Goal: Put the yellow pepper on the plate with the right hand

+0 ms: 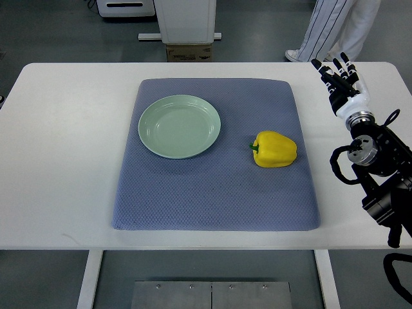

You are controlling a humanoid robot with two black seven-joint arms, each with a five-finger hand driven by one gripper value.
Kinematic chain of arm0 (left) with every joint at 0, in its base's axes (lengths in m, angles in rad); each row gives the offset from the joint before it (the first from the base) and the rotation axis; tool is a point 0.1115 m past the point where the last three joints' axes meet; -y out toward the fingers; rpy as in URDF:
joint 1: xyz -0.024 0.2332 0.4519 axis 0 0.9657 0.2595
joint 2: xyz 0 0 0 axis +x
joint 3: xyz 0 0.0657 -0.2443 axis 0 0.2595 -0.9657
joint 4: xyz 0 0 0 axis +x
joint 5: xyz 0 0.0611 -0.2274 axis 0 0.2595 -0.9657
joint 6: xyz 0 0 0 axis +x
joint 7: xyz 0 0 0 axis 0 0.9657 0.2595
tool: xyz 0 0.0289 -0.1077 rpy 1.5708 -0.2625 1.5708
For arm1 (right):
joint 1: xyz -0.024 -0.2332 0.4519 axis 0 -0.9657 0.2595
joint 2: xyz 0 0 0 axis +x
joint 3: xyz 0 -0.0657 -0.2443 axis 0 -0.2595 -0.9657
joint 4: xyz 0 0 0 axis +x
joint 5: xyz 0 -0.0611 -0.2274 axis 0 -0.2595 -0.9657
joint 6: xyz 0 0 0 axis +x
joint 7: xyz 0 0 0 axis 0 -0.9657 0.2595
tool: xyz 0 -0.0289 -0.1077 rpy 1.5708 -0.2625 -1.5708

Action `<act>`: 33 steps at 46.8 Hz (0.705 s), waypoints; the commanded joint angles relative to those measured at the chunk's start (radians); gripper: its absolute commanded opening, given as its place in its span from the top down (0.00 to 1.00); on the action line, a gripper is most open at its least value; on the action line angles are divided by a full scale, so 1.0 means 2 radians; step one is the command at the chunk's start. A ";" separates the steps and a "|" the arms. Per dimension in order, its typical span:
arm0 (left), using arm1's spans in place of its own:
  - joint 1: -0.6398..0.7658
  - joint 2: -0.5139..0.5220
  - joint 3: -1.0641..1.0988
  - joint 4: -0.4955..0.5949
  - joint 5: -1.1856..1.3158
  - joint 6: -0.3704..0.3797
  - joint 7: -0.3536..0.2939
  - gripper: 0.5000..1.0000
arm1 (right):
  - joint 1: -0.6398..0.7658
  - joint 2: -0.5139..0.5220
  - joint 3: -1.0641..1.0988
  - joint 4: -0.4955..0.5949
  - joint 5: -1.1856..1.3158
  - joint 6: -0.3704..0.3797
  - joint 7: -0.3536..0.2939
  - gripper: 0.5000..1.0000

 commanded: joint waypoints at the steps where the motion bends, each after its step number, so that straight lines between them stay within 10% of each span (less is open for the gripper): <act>1: 0.000 0.000 0.000 0.000 0.001 0.000 0.000 0.00 | 0.000 0.000 0.000 0.000 0.000 0.000 0.000 0.00; 33: 0.008 0.000 0.000 0.000 -0.001 0.000 0.000 0.00 | 0.001 0.000 -0.001 0.001 0.000 0.001 0.000 0.00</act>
